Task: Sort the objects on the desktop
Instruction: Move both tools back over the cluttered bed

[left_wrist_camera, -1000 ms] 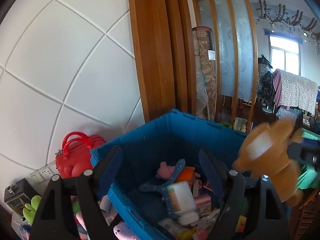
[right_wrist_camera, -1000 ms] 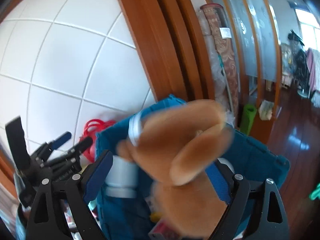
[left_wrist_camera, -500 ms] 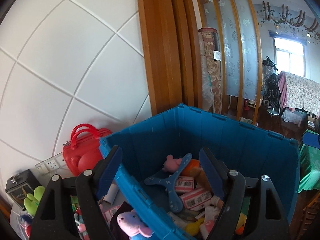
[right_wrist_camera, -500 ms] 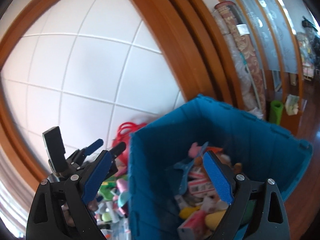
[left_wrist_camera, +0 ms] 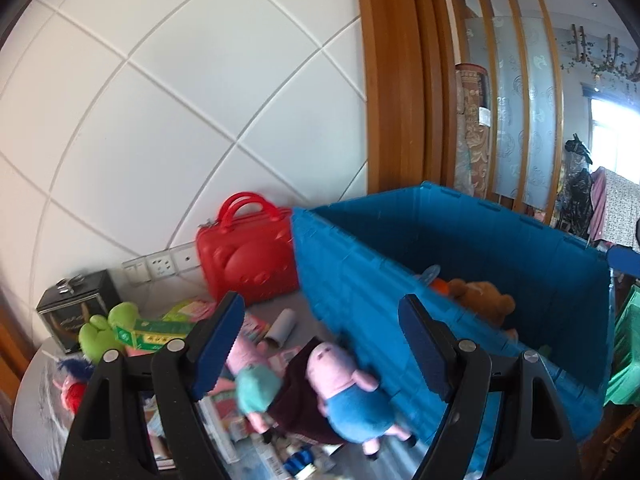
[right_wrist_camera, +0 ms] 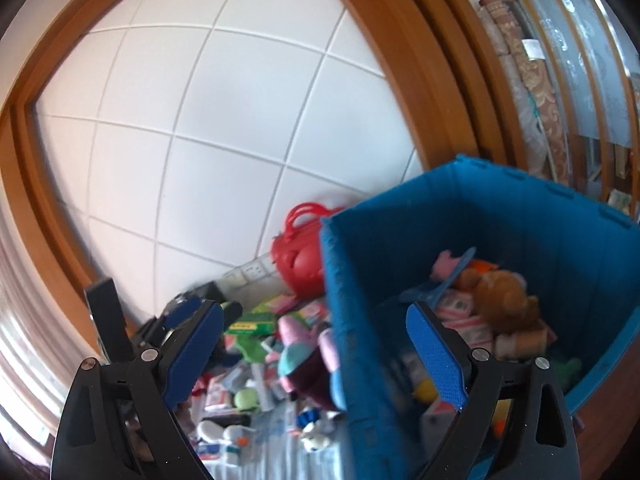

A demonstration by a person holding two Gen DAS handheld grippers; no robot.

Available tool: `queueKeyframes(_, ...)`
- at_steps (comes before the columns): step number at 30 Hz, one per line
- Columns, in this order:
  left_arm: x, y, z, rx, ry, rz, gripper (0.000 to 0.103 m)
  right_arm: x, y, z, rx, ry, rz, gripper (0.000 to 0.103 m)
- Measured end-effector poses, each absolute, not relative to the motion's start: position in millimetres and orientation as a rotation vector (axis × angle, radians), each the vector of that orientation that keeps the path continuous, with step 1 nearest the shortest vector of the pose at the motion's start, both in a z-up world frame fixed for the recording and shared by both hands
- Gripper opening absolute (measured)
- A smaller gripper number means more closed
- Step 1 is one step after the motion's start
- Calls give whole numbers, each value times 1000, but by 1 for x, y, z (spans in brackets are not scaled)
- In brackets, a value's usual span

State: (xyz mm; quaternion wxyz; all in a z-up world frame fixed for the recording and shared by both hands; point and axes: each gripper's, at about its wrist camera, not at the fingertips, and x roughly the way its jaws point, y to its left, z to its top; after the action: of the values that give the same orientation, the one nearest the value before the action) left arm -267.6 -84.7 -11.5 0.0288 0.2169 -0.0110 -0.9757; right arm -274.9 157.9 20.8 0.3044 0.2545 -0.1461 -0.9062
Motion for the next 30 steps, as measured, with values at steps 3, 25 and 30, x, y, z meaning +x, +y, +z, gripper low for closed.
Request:
queueKeyframes(3, -246, -113, -20, 691, -9, -2985, 79, -260, 135, 22, 682, -355, -2399, 95)
queueKeyframes(25, -95, -324, -158, 926, 85, -2574, 79, -233, -64, -93, 870, -100, -2124, 100)
queueKeyframes(30, -74, -338, -208, 1046, 195, -2527, 79, -239, -85, -114, 900, 13, -2062, 100)
